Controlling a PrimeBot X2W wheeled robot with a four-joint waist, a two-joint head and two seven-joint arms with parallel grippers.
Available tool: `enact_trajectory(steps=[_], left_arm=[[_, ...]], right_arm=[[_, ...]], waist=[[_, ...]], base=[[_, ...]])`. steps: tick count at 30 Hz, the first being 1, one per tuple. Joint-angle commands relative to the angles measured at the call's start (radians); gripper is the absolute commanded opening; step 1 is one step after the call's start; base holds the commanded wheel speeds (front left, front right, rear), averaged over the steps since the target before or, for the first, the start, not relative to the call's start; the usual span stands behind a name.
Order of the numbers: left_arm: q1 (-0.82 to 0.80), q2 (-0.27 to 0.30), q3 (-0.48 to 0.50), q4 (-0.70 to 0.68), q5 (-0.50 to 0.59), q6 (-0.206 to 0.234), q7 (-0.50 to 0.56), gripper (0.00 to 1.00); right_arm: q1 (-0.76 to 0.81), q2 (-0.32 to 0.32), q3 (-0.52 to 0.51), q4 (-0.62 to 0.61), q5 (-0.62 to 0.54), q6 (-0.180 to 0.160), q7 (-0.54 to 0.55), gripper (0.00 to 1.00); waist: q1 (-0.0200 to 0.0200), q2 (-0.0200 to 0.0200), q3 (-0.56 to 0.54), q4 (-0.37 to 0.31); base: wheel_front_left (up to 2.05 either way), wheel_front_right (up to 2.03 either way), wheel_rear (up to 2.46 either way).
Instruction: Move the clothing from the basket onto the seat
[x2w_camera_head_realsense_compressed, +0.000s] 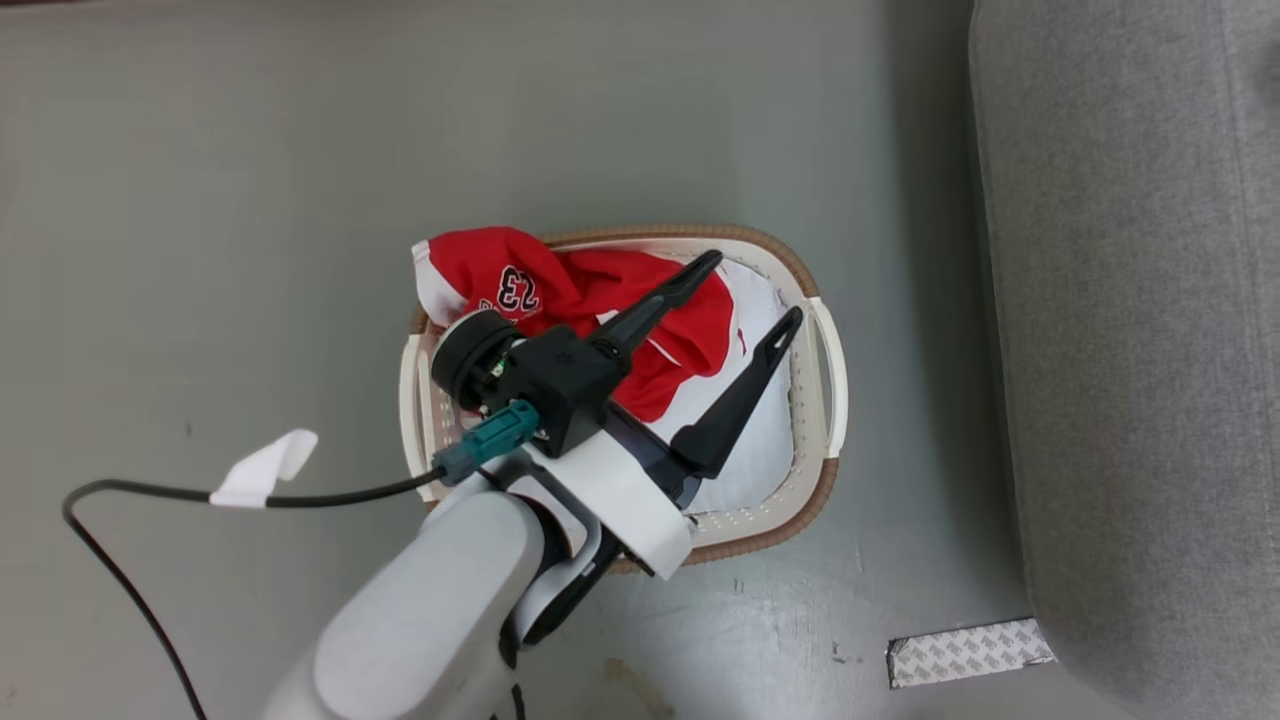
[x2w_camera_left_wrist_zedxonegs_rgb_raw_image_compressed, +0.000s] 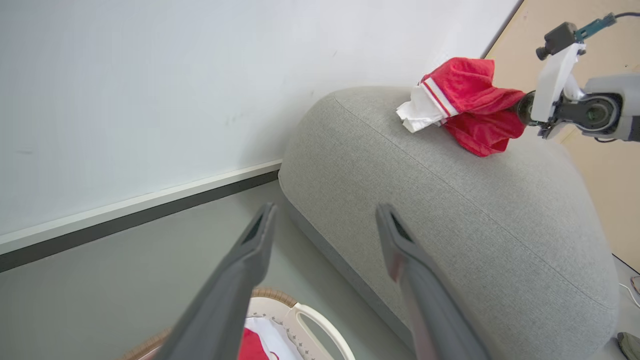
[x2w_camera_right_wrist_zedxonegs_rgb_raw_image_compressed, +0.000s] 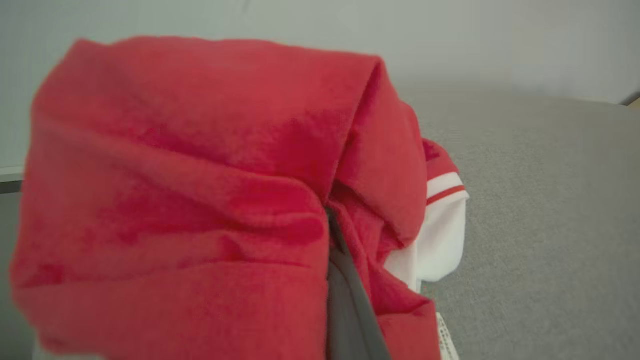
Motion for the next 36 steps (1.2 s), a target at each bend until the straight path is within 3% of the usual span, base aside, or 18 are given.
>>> enact_trajectory(steps=[1, 2, 11, 19, 24, 30, 36], left_arm=[[-0.007, 0.001, 0.004, 0.009, -0.007, 0.003, -0.013, 1.0], [-0.006, 0.002, 0.005, 0.012, -0.01, 0.004, -0.016, 1.0], [0.049, 0.01, 0.012, 0.055, -0.04, 0.01, -0.051, 1.0], [0.133, 0.019, 0.029, 0.095, -0.082, 0.026, -0.094, 1.0], [0.206, 0.024, 0.051, 0.11, -0.115, 0.046, -0.115, 1.0], [0.282, 0.048, 0.097, 0.089, -0.157, 0.083, -0.136, 1.0], [0.35, 0.095, 0.175, 0.065, -0.176, 0.154, -0.151, 1.0]], right_arm=[[0.01, 0.003, 0.03, 0.023, 0.005, -0.002, 0.025, 0.88], [0.01, 0.001, 0.041, 0.031, 0.011, -0.002, 0.033, 1.0], [0.025, -0.017, 0.179, 0.049, 0.017, -0.002, 0.099, 1.0], [0.092, -0.039, 0.305, 0.014, 0.079, -0.002, 0.296, 1.0], [0.151, -0.086, 0.374, -0.072, 0.123, -0.002, 0.379, 1.0], [0.19, -0.142, 0.383, -0.235, 0.149, -0.002, 0.302, 1.0], [0.245, -0.133, 0.299, -0.377, 0.169, -0.002, 0.146, 1.0]], waist=[[-0.0002, 0.0, -0.017, -0.002], [-0.0002, 0.0, -0.024, -0.003], [-0.0002, 0.0, -0.149, -0.033], [-0.0002, 0.0, -0.324, -0.065], [-0.0002, 0.0, -0.453, -0.073], [-0.0002, 0.0, -0.582, -0.059], [-0.0002, 0.0, -0.661, -0.02]], base=[[0.0, 0.0, 0.0], [0.0, 0.0, 0.0], [0.0, 0.0, 0.0], [0.0, 0.0, 0.0], [0.0, 0.0, 0.0], [0.0, 0.0, 0.0], [0.0, 0.0, 0.0]])
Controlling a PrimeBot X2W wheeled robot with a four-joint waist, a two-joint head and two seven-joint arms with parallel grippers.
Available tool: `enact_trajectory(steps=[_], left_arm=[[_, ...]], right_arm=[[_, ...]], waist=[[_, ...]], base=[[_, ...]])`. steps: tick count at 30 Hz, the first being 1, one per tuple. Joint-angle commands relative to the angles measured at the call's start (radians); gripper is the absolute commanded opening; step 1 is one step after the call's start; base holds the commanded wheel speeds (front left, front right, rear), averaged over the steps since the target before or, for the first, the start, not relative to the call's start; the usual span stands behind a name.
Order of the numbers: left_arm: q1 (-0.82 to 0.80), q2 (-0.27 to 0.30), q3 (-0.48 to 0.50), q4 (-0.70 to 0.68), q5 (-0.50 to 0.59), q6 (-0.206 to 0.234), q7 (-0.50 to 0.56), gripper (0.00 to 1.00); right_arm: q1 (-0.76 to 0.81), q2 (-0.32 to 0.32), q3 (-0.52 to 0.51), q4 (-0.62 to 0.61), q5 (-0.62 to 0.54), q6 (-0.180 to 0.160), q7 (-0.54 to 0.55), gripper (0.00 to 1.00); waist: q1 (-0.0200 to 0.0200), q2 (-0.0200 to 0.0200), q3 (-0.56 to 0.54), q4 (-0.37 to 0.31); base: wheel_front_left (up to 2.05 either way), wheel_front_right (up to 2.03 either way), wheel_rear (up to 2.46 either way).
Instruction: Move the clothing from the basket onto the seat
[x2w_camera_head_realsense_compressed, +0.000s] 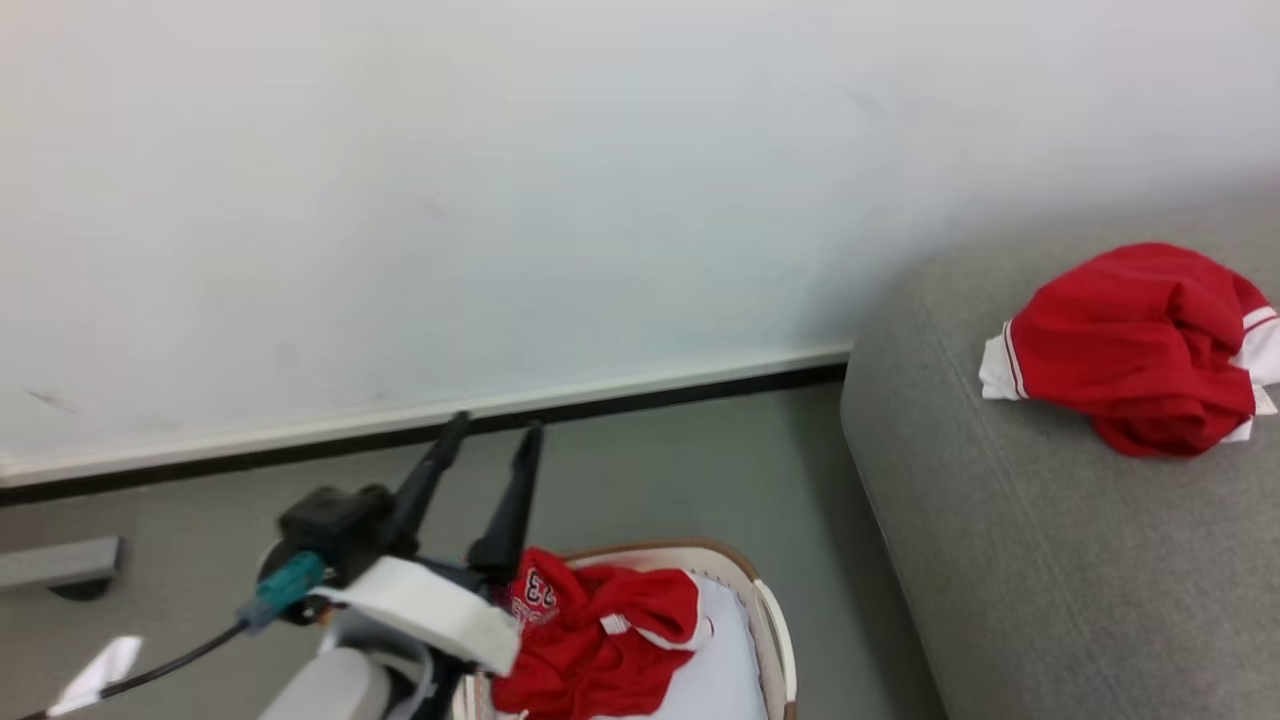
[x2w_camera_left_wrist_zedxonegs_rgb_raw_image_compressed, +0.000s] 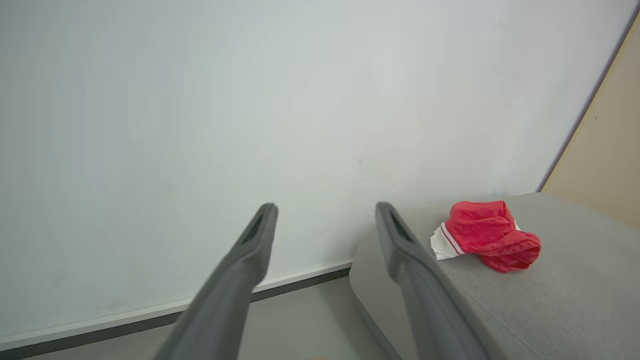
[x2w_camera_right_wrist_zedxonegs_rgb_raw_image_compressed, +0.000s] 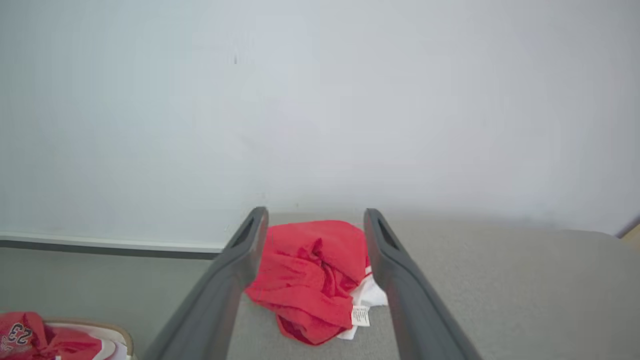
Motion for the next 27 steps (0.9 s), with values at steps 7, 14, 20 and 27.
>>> enact_trajectory(steps=[7, 14, 20, 27], left_arm=[[0.12, 0.064, 0.137, -0.033, -0.049, 0.096, -0.024, 1.0], [0.227, 0.062, 0.225, -0.025, -0.047, 0.142, -0.032, 1.0], [0.297, 0.006, 0.322, -0.059, 0.028, 0.137, -0.032, 1.0], [0.366, -0.067, 0.399, -0.065, 0.153, 0.095, -0.033, 1.0]], right_arm=[[0.134, 0.13, -0.153, -0.077, -0.092, -0.002, -0.221, 1.0], [0.359, 0.342, -0.313, -0.156, -0.236, -0.002, -0.325, 1.0], [0.566, 0.507, -0.375, -0.24, -0.36, -0.002, -0.375, 1.0], [0.651, 0.624, -0.434, -0.277, -0.483, -0.002, -0.39, 1.0]], waist=[[0.0005, 0.0, -0.066, 0.06], [0.0005, 0.0, -0.093, 0.087], [0.0005, 0.0, -0.092, 0.096], [0.0005, 0.0, -0.081, 0.075]], base=[[0.0, 0.0, 0.0], [0.0, 0.0, 0.0], [0.0, 0.0, 0.0], [0.0, 0.0, 0.0]])
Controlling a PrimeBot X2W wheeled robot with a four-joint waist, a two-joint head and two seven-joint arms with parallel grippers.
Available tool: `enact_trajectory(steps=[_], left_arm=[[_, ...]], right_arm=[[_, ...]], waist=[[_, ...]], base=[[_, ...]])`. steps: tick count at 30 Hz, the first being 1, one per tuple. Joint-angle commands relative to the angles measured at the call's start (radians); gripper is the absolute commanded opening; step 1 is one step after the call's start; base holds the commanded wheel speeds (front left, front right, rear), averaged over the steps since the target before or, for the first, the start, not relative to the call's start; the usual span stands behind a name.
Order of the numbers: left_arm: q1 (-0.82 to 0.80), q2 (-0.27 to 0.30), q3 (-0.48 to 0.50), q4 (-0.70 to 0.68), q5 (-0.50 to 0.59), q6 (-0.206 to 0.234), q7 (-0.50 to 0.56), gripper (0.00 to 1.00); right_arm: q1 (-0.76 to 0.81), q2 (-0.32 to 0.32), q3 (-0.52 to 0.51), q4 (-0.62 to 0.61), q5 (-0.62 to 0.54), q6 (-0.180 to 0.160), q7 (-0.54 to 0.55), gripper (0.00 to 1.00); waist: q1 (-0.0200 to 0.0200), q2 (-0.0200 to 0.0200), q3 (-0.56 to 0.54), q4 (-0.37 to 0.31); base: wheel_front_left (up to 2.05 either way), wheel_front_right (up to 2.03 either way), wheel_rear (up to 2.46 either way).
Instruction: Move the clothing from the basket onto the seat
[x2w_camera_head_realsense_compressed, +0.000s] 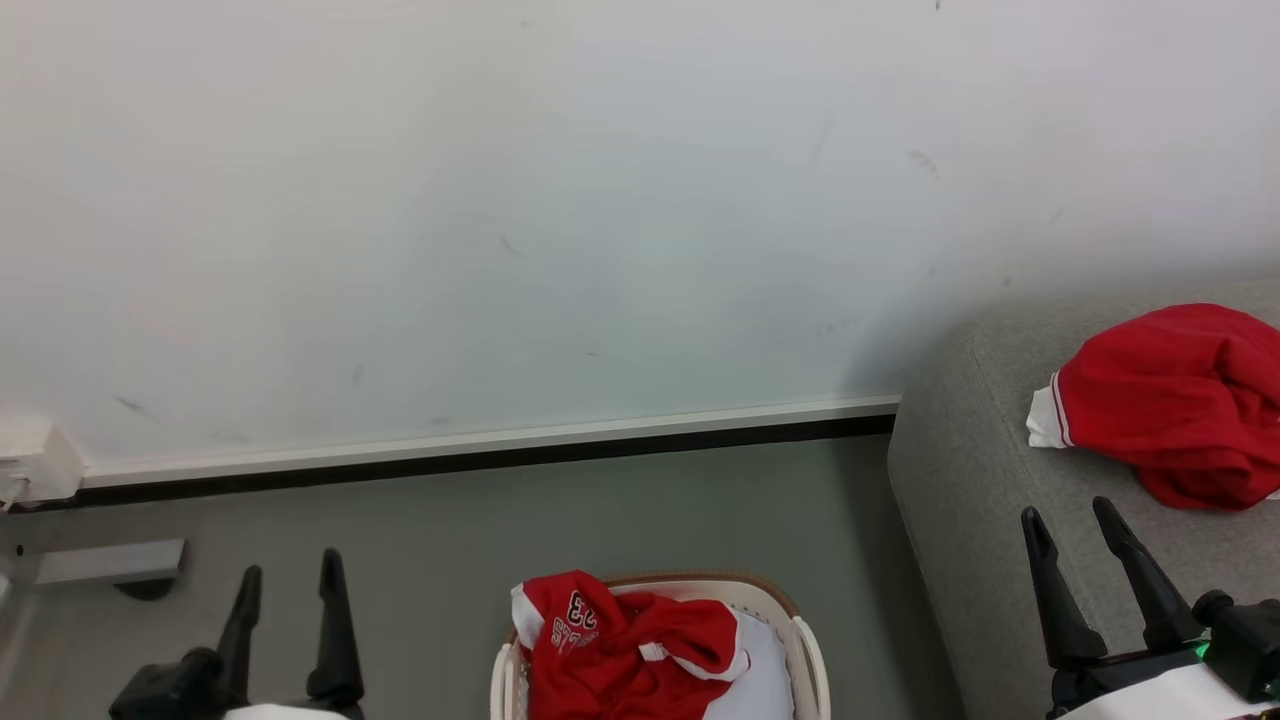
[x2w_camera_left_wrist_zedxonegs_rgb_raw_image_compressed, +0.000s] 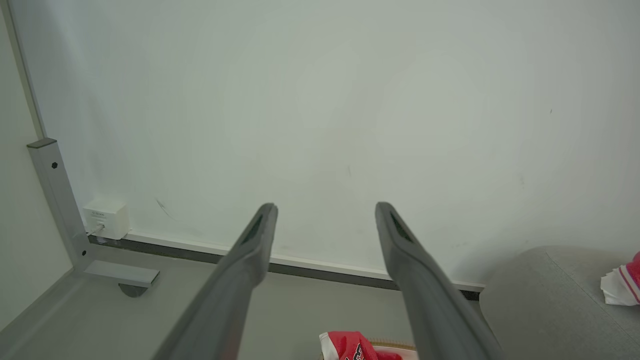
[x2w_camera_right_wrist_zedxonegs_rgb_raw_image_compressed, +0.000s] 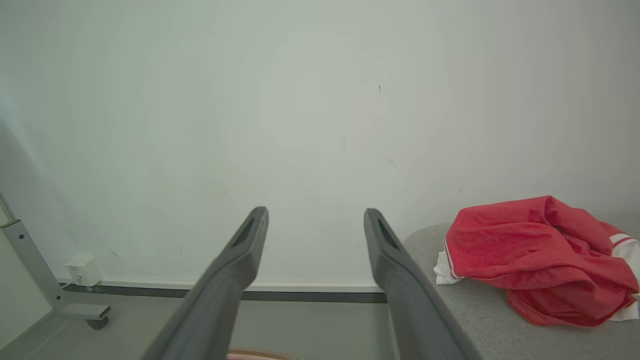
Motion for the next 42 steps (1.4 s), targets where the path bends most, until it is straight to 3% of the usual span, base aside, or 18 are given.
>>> enact_trajectory(steps=[1, 18, 31, 42], left_arm=[[0.02, -0.015, 0.013, 0.01, 0.031, -0.012, 0.0, 1.0], [-0.009, -0.115, 0.101, 0.088, 0.144, -0.13, 0.0, 1.0], [-0.107, -0.14, 0.037, 0.163, 0.191, -0.206, 0.0, 1.0], [-0.362, -0.131, -0.065, 0.339, 0.227, -0.266, 0.039, 1.0]], right_arm=[[0.013, 0.014, -0.009, -0.007, -0.024, -0.002, -0.006, 1.0], [-0.005, 0.042, -0.008, -0.007, -0.076, -0.002, -0.007, 1.0], [-0.039, 0.028, -0.031, -0.019, -0.07, -0.002, -0.007, 1.0], [-0.156, 0.041, -0.066, -0.053, -0.03, -0.002, -0.007, 1.0]], waist=[[0.0, 0.0, 0.005, -0.007], [0.0, 0.0, 0.021, -0.007], [0.0, 0.0, 0.079, -0.046], [0.0, 0.0, 0.308, -0.124]], base=[[0.0, 0.0, 0.0], [0.0, 0.0, 0.0], [0.0, 0.0, 0.0], [0.0, 0.0, 0.0]])
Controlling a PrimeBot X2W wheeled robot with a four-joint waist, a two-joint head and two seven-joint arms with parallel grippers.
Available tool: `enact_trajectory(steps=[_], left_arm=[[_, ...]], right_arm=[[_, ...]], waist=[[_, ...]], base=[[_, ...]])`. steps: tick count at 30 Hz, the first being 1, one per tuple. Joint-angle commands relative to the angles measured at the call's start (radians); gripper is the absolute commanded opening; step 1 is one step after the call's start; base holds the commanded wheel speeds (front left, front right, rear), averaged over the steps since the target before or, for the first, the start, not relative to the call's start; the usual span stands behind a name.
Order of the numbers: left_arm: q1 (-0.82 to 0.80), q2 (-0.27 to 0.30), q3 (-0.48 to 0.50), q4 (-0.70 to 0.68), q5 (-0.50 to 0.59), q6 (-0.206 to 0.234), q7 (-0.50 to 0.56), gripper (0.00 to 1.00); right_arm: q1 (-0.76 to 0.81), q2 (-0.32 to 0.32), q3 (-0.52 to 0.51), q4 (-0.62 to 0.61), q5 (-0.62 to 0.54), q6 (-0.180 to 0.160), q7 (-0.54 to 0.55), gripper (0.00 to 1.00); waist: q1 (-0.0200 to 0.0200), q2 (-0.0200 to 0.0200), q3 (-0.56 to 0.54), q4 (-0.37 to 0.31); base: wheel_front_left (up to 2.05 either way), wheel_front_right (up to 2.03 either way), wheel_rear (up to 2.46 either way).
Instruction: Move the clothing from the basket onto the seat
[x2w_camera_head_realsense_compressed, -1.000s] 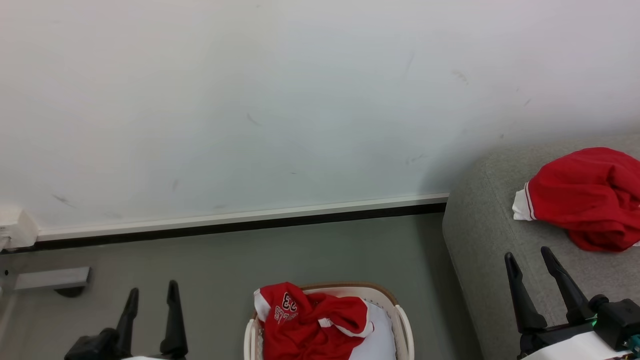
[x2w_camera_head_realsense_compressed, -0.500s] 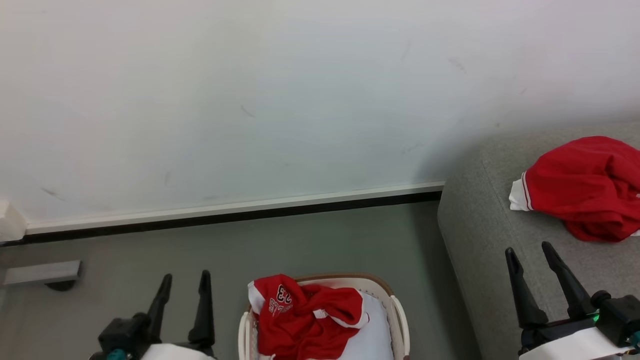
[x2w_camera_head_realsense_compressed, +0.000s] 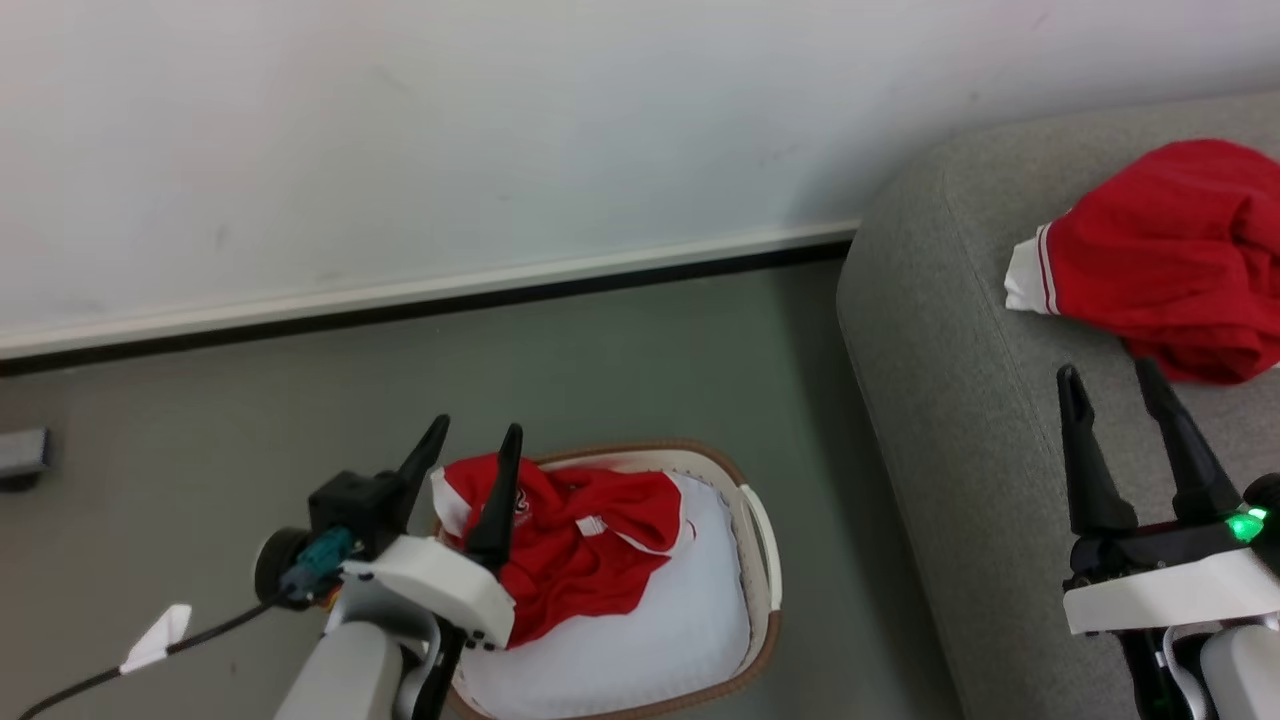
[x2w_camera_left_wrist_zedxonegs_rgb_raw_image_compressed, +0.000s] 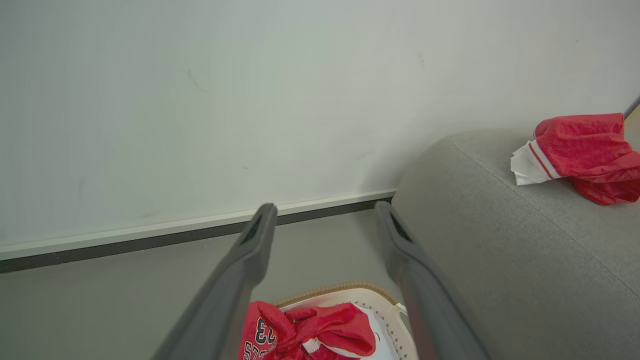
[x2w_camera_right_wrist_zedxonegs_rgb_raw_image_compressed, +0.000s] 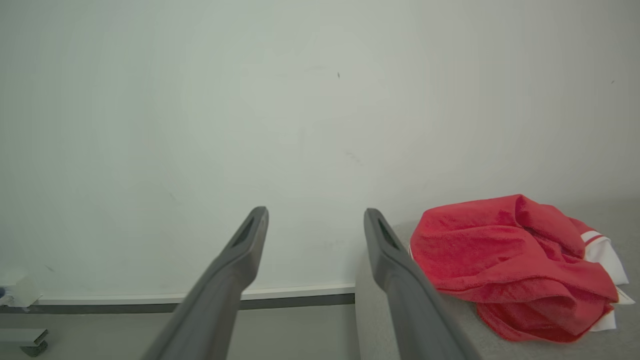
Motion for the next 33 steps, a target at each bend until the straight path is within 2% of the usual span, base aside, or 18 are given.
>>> enact_trajectory(steps=[1, 13, 23, 33], left_arm=[[-0.04, 0.008, -0.007, 0.021, 0.01, -0.005, 0.003, 1.0], [-0.29, 0.038, -0.126, 0.278, 0.073, -0.033, 0.097, 1.0], [-0.447, 0.069, -0.235, 0.516, 0.116, -0.042, 0.204, 1.0], [-0.564, 0.12, -0.323, 0.691, 0.12, -0.041, 0.301, 1.0]], right_arm=[[-0.024, -0.001, -0.011, -0.01, 0.007, -0.002, -0.003, 1.0], [-0.126, 0.063, -0.076, -0.073, -0.004, -0.002, -0.003, 1.0], [-0.121, 0.113, -0.142, -0.102, 0.009, -0.002, -0.002, 1.0], [-0.154, 0.147, -0.133, -0.136, 0.027, -0.002, -0.002, 1.0]], waist=[[-0.0002, 0.0, 0.092, -0.042], [-0.0002, 0.0, 0.324, -0.115], [-0.0002, 0.0, 0.431, -0.179], [-0.0002, 0.0, 0.549, -0.252]], base=[[0.0, 0.0, 0.0], [0.0, 0.0, 0.0], [0.0, 0.0, 0.0], [0.0, 0.0, 0.0]])
